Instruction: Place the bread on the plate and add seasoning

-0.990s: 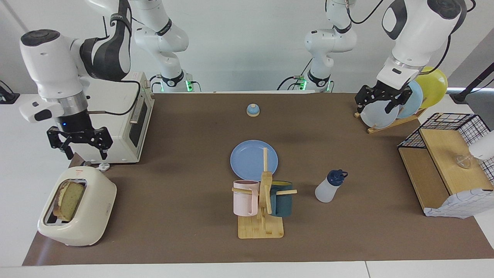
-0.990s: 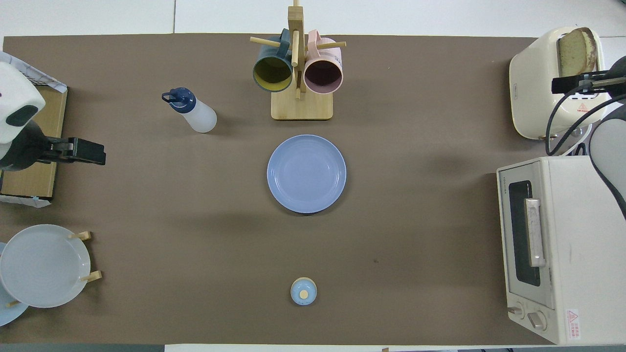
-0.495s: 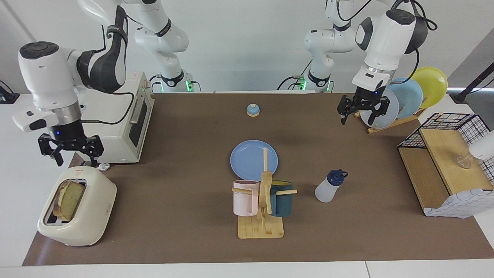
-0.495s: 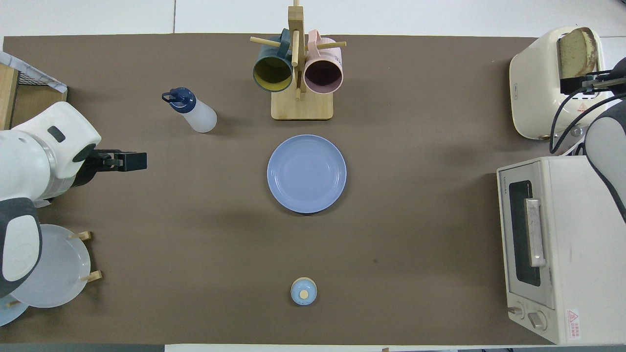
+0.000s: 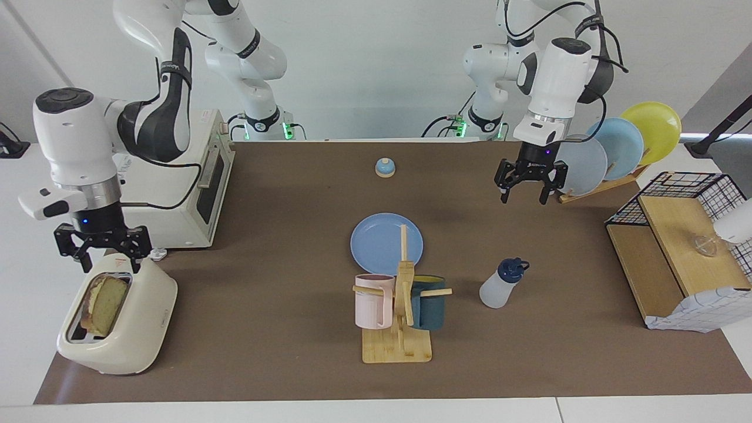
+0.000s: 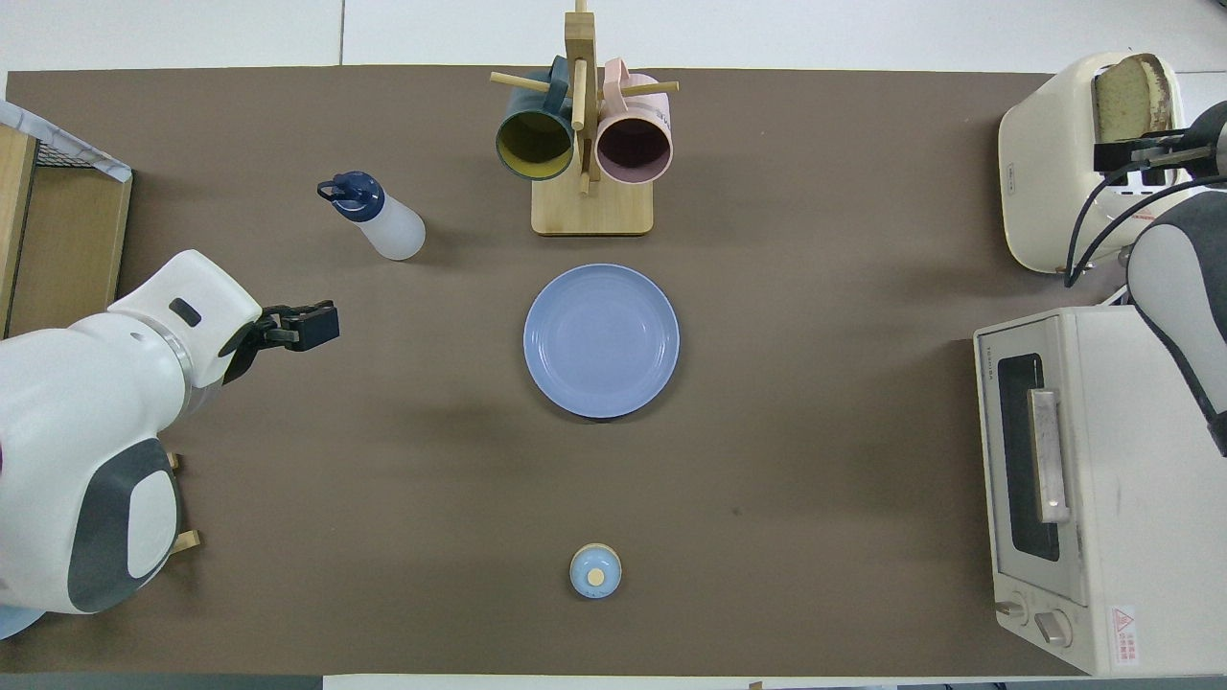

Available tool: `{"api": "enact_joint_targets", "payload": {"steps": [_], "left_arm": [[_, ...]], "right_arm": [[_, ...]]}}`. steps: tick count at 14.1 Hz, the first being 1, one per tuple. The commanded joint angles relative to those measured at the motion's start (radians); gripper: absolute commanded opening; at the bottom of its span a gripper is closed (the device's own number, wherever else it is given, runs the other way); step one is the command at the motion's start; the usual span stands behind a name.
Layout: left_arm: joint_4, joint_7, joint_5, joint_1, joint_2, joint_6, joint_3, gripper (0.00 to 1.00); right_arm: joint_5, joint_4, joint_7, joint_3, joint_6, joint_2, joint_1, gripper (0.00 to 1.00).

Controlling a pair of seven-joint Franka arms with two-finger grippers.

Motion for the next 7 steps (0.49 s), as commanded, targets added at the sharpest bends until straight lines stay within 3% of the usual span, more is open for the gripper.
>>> {"api": "enact_joint_targets", "payload": {"steps": [1, 3, 6, 7], "left_arm": [[-0.062, -0.014, -0.004, -0.013, -0.034, 0.093, 0.008, 1.0], [-0.131, -0.011, -0.004, -0.019, -0.026, 0.223, 0.007, 1.0], [-0.148, -0.007, -0.002, -0.031, 0.009, 0.305, 0.007, 1.0], [-0.15, -0.007, -0.002, -0.032, 0.026, 0.336, 0.007, 1.0]], "right_arm": [[-0.022, 0.002, -0.031, 0.009, 0.055, 0.022, -0.022, 0.82], [-0.046, 0.004, -0.032, 0.009, 0.069, 0.025, -0.016, 0.69], [-0.068, 0.005, -0.032, 0.012, 0.075, 0.027, -0.016, 0.58], [-0.069, 0.005, -0.035, 0.012, 0.075, 0.027, -0.013, 0.42]]}}
